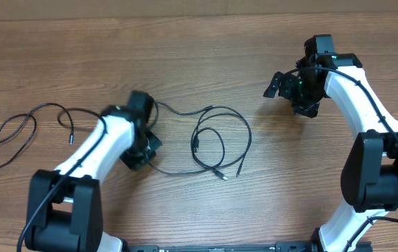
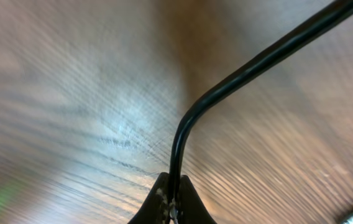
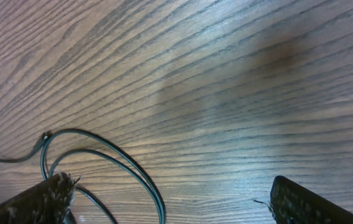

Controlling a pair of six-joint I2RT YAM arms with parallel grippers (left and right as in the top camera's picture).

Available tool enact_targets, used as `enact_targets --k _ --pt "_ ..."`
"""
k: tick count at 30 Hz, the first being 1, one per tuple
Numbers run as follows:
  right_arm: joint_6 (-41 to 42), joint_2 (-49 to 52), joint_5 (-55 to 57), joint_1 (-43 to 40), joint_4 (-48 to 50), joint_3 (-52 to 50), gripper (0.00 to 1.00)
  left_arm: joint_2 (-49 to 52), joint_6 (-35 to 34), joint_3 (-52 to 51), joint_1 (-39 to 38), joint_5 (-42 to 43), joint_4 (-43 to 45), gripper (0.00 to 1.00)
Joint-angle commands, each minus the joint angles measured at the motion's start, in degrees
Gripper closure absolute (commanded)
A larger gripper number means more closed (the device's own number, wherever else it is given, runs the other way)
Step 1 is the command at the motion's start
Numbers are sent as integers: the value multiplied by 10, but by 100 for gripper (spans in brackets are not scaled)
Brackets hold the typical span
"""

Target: Untangle cables

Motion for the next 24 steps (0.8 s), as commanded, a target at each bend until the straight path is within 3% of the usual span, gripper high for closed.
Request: enact_targets --k 1,14,24 --pt "-2 -4 0 -2 1 -2 0 -11 159 76 22 -4 -31 96" --pt "-2 -4 0 -2 1 -2 0 -11 324 422 53 -4 -169 96" --pt "-2 -4 0 -2 1 -2 0 -14 330 602 53 -108 -183 96"
